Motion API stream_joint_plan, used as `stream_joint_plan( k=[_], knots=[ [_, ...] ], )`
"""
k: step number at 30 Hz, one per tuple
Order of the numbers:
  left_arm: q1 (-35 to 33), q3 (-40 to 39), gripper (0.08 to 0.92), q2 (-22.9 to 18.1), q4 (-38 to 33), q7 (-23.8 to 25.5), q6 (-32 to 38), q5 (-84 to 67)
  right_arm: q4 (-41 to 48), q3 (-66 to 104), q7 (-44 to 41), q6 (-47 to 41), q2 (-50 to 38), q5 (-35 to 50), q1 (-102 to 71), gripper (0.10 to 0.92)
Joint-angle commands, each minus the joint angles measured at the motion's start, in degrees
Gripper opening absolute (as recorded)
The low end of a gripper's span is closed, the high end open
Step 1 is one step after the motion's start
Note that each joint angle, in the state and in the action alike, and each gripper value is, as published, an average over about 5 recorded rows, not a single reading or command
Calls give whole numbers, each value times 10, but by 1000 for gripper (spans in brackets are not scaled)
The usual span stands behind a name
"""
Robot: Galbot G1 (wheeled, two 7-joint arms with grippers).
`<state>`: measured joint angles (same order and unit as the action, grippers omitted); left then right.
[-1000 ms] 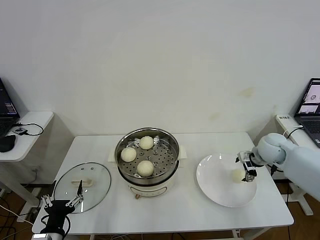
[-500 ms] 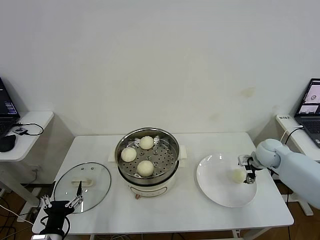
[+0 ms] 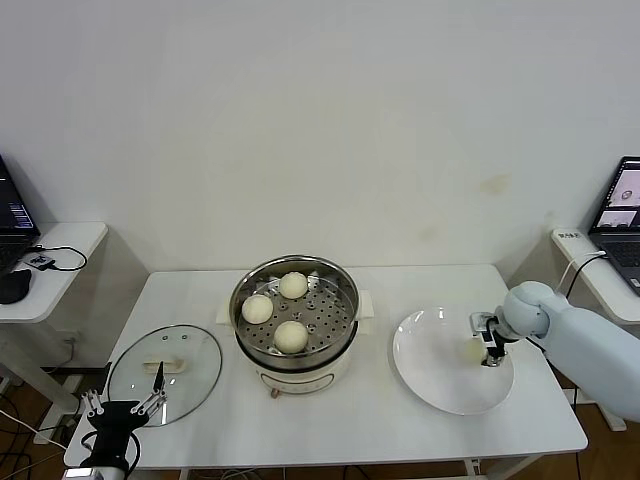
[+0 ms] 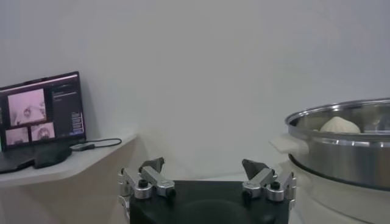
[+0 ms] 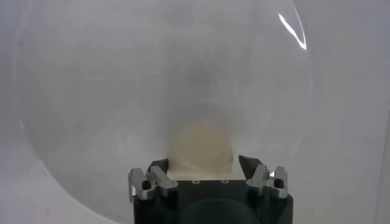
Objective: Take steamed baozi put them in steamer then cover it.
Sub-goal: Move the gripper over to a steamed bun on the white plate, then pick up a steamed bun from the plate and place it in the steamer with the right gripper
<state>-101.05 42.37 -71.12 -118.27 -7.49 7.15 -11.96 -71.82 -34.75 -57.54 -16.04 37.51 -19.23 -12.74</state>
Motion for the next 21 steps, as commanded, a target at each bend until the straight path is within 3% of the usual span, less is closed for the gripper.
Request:
stream_joint_plan(
  k=[1, 10, 21],
  knots=[
    [1, -1, 823, 1, 1, 0, 0, 0, 8, 4, 0, -2, 7, -4, -4, 623],
    [1, 1, 823, 6, -3, 1, -2, -1, -21, -33, -11, -9, -9, 40, 64, 569],
    [11, -5, 823, 11, -5, 1, -10, -5, -100, -177, -25, -54, -19, 210, 329, 578]
  ],
)
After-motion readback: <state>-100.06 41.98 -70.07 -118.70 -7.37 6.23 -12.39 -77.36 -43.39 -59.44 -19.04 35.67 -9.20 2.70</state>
